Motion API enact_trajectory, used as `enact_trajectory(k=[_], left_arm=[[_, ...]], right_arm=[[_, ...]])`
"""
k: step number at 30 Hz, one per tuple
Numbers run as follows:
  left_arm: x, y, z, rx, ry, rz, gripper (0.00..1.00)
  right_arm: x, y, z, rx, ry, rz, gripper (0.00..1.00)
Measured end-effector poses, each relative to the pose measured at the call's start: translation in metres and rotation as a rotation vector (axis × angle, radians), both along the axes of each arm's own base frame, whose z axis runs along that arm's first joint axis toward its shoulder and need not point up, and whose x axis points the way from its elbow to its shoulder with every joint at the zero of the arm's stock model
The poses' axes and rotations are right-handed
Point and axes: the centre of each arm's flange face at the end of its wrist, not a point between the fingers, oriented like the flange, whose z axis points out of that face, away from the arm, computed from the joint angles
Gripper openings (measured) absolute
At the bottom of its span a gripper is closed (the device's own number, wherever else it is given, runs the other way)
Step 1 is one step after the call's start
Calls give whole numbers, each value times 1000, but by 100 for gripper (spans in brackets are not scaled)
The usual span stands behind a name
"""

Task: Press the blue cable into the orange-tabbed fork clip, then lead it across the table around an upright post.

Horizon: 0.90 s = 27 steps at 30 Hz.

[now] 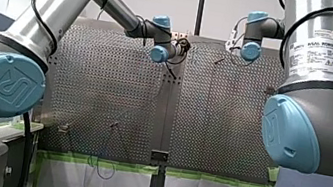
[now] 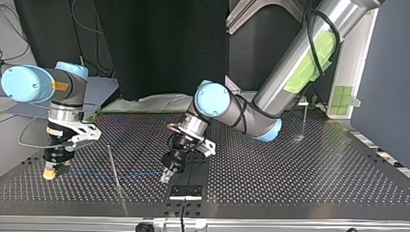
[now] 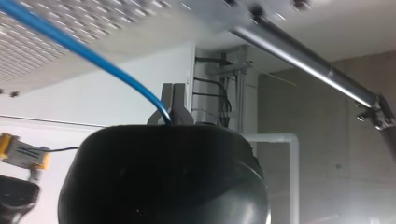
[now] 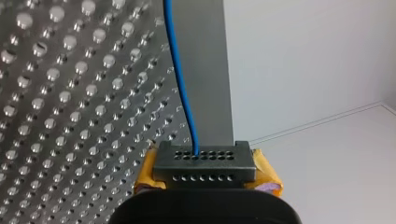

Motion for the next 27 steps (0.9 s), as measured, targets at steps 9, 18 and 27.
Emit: enact_trajectory(k=[9, 18, 27], left_arm=[[8, -6, -31, 31, 29, 5, 0], [8, -6, -33, 51, 22, 35, 0], [5, -7, -38, 102, 34, 79, 0]], right_arm=[[-12, -16, -36, 52, 14, -8, 0], [-17, -23, -66, 98, 22, -10, 0], [-16, -25, -117, 175, 43, -5, 0]])
